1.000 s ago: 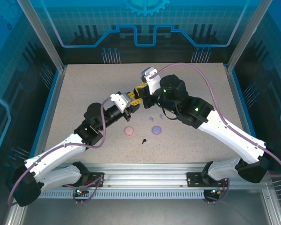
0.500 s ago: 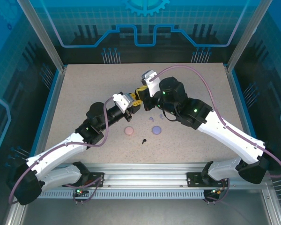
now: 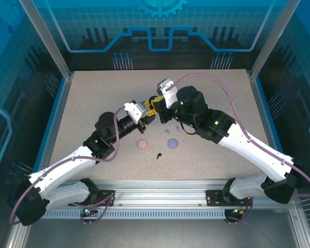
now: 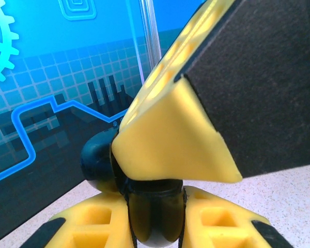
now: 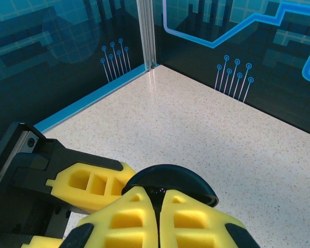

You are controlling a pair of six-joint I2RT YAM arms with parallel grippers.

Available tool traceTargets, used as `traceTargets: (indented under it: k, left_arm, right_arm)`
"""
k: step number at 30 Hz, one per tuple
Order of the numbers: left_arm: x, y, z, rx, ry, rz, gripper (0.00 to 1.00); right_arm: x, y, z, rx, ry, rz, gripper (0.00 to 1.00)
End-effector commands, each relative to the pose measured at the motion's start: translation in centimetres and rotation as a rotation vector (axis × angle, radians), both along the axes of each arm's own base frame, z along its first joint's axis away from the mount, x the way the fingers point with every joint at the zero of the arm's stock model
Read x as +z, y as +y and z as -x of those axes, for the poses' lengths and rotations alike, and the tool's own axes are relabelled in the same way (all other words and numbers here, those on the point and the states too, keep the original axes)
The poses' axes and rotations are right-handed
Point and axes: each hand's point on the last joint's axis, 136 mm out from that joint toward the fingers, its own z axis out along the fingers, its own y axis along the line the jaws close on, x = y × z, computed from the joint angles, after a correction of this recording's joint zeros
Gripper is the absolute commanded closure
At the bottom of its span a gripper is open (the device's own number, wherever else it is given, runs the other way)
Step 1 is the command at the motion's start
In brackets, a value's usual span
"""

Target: Insert the wireless bluetooth earbuds into the charging case

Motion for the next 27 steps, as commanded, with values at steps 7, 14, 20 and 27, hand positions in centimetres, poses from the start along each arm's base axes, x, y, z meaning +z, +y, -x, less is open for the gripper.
traceTargets:
  k: [7,14,20,27]
  left_arm:
    - [2.7,-0.1,0.2,-0.002,-0.056,0.052,1.0]
    - [2.1,0.0,-0.1,0.006,-0.04,0.064,1.0]
    - [2.1,0.6,-0.1,0.035,-0.047,0.078,1.0]
    - [2.7,1.9,-0.1,0.096,-0.08,0.1,1.0]
  right_arm:
    - [1.9,0.1,-0.2,-0.006,0.02,-0.038,0.63]
    - [5.7,-1.0,-1.0,-0.056,0.039,-0.142,0.4]
    - [7.4,-4.4,-1.6,-0.161,0.105,-0.254,0.36]
    - [1.1,-11.2,-1.1,-0.46,0.336,-0.26,0.35]
